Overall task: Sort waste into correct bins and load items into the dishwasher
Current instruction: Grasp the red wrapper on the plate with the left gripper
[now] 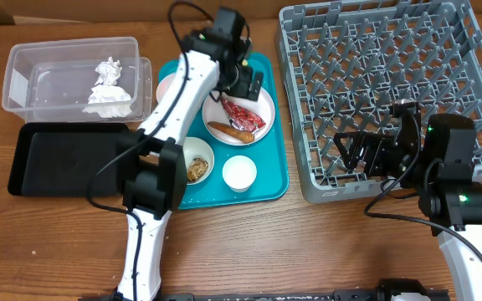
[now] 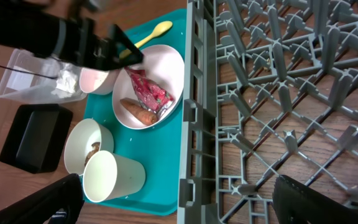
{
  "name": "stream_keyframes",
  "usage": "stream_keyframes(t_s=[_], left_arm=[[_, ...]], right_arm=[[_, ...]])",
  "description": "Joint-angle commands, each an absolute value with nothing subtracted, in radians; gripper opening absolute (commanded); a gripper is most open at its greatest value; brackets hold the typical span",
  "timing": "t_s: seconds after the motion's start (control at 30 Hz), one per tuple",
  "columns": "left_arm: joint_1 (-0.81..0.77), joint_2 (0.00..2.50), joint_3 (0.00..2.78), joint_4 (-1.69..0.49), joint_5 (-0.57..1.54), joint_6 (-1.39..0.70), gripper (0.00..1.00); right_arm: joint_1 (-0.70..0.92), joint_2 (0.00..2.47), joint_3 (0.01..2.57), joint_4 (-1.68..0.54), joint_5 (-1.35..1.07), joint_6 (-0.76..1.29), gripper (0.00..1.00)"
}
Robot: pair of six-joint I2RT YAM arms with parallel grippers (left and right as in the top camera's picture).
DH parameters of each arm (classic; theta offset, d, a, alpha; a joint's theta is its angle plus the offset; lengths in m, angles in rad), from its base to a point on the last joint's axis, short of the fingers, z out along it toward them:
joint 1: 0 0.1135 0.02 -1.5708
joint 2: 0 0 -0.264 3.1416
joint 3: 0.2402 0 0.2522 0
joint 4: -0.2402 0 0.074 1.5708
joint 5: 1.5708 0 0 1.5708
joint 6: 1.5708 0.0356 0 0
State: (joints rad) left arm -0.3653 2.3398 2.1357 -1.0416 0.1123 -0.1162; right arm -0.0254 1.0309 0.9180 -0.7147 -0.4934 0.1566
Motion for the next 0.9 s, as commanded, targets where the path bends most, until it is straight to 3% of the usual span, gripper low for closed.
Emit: stream_keyframes(t_s=[0.0,0.13,0.27,0.5,0.57,0.7,0.87], left_arm=[[-0.387,2.351,2.028,-0.963,0.102,-0.112,0.94],[-0.387,2.351,1.962,-0.934,0.105,-0.112,0.63],[-0.387,2.351,1.945,-0.935,0.104,-0.112,0.45],[-0.363,2.349,2.12,-1.005,0.1,-0.112,0.38],[-0.352,2.349,2.248,-1.103,0.101,-0.112,0.4],[-0.346,2.349,2.413,-1.315,0.096,-0.121,0.72],[-0.349,2.352,2.281,-1.427,0.045,-0.272,0.77]], right_arm=[[-0.022,1.031,0.949,-0.714,-0.495,0.153,0.99],[-0.022,1.031,0.949,-0.717,-0.495,0.153,0.99],[-0.022,1.031,0.949,-0.717,-0.495,0.153,0.99],[-0.022,1.031,0.949,-0.719,-0.495,0.153,0.99],[-0.022,1.031,0.949,-0.72,-0.494,0.152,0.99],[-0.022,1.031,0.949,-0.72,-0.491,0.152,0.99],[-0.022,1.04,0.949,-0.72,-0.488,0.153,0.99]])
